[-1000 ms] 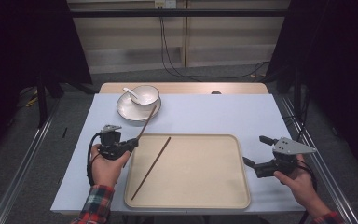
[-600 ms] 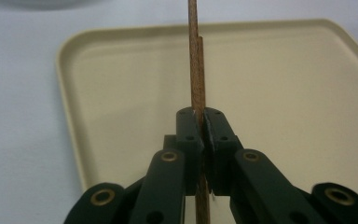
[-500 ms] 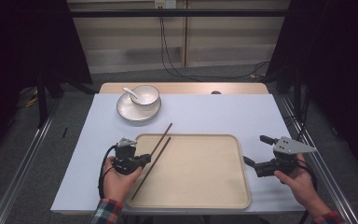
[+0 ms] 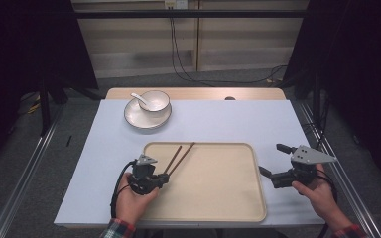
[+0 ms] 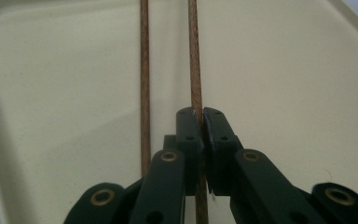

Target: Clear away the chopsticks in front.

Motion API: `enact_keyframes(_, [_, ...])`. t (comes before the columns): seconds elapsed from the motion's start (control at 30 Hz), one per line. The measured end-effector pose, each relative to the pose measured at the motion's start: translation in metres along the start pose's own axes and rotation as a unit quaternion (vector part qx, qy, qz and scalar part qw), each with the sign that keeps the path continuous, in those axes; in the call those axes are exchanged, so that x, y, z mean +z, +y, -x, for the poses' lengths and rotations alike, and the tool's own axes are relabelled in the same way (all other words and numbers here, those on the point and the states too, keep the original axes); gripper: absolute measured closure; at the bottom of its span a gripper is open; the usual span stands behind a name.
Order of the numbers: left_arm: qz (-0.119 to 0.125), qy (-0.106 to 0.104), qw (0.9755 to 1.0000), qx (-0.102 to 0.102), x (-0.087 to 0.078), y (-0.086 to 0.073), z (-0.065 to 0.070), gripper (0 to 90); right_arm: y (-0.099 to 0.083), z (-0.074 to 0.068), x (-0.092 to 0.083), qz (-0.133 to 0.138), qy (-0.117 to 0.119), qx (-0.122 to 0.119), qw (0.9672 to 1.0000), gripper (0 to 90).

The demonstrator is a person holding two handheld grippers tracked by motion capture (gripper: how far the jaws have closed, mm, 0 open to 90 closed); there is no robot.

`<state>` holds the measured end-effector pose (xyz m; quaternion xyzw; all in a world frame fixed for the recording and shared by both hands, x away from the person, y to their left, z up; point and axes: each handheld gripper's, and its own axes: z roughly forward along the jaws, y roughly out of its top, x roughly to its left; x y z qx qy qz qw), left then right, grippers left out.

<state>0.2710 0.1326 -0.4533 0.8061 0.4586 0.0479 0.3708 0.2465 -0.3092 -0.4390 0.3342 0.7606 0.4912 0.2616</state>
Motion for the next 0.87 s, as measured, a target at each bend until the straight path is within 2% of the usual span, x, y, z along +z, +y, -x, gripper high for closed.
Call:
enact_keyframes(0.07, [-0.002, -0.002, 1.0000, -0.007, 0.002, -0.001, 0.000, 85.6, 0.000, 0.000, 0.000, -0.002, 0.000, 0.002, 1.0000, 1.0])
enact_keyframes(0.2, [-0.016, 0.001, 0.9999, -0.003, 0.004, -0.001, -0.001, 85.3, 0.000, 0.000, 0.000, -0.001, 0.000, 0.001, 1.0000, 1.0])
enact_keyframes(0.23, [-0.015, -0.004, 0.9998, -0.009, 0.005, -0.001, -0.001, 84.5, 0.000, 0.001, 0.000, 0.001, -0.005, 0.001, 1.0000, 1.0])
enact_keyframes(0.3, [-0.017, -0.005, 0.9998, -0.004, 0.006, 0.000, -0.001, 81.7, 0.000, 0.001, 0.000, 0.000, -0.002, -0.001, 1.0000, 1.0])
enact_keyframes(0.37, [-0.019, -0.001, 0.9998, -0.011, 0.008, 0.000, 0.000, 77.7, 0.000, 0.001, 0.000, 0.000, -0.001, 0.001, 1.0000, 1.0])
enact_keyframes(0.4, [-0.026, -0.004, 0.9996, -0.008, 0.008, 0.001, -0.001, 75.7, 0.000, 0.001, 0.000, 0.000, -0.002, -0.001, 1.0000, 1.0])
enact_keyframes(0.5, [-0.011, -0.002, 0.9998, -0.015, 0.008, 0.003, -0.001, 72.3, 0.000, 0.001, 0.000, -0.001, 0.000, 0.000, 1.0000, 1.0])
enact_keyframes(0.53, [-0.004, -0.001, 0.9999, -0.013, 0.007, 0.005, -0.003, 66.0, 0.000, 0.001, -0.001, 0.000, 0.000, 0.001, 1.0000, 1.0])
enact_keyframes(0.63, [0.013, 0.002, 0.9999, -0.011, 0.005, 0.009, -0.004, 64.3, 0.000, 0.001, 0.000, 0.000, -0.003, -0.001, 1.0000, 1.0])
enact_keyframes(0.67, [0.019, 0.002, 0.9998, -0.011, 0.005, 0.010, -0.005, 59.4, 0.000, 0.000, 0.000, 0.000, -0.002, 0.004, 1.0000, 1.0])
enact_keyframes(0.73, [0.029, 0.003, 0.9994, -0.016, 0.004, 0.012, -0.006, 58.3, 0.000, 0.000, 0.000, 0.000, -0.001, 0.004, 1.0000, 1.0])
enact_keyframes(0.8, [0.032, 0.003, 0.9994, -0.012, 0.003, 0.013, -0.007, 53.4, 0.000, 0.001, 0.001, 0.000, 0.002, 0.000, 1.0000, 1.0])
enact_keyframes(0.87, [0.039, 0.002, 0.9991, -0.014, 0.003, 0.014, -0.008, 52.8, 0.000, 0.001, 0.001, -0.001, 0.000, 0.000, 1.0000, 1.1])
